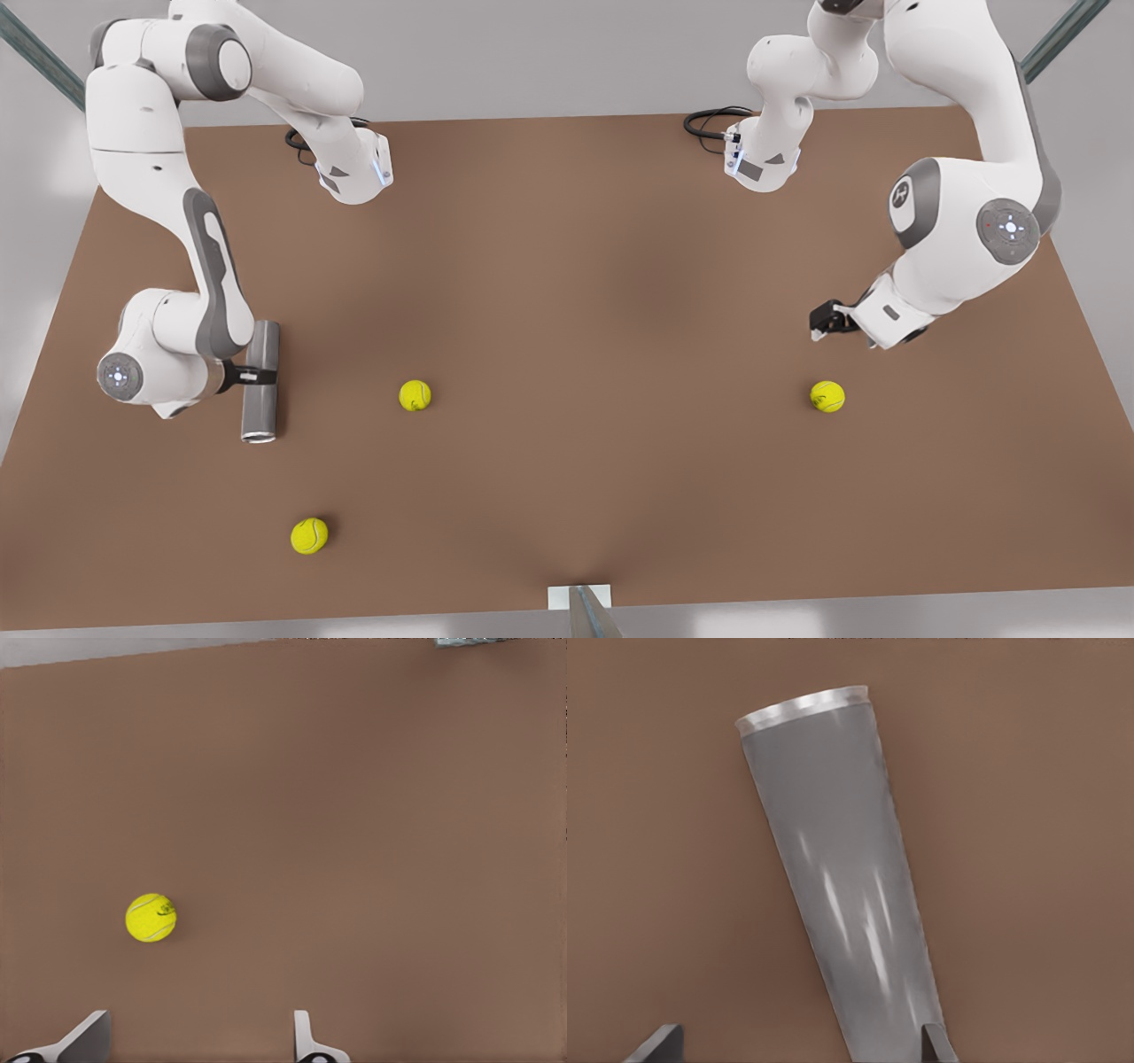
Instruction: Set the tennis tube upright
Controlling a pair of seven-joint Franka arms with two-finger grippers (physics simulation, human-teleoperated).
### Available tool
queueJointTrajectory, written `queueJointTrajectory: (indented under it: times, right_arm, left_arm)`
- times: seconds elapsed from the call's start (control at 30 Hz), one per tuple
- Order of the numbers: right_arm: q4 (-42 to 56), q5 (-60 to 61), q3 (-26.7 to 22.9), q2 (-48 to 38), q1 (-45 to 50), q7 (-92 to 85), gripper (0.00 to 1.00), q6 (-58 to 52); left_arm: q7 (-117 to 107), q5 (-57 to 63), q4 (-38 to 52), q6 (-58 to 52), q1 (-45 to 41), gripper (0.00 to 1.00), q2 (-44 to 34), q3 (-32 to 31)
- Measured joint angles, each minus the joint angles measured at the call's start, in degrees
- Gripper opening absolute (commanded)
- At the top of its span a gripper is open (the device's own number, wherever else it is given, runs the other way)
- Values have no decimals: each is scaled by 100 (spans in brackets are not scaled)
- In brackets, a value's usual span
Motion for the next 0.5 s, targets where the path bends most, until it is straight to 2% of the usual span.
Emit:
queueJointTrajectory:
  times: [0.5]
  right_arm:
    - [-150, -404, 40, 749, -242, -876, 100, 1026]
  left_arm:
    - [-158, 4, -14, -314, -34, 100, -194, -352]
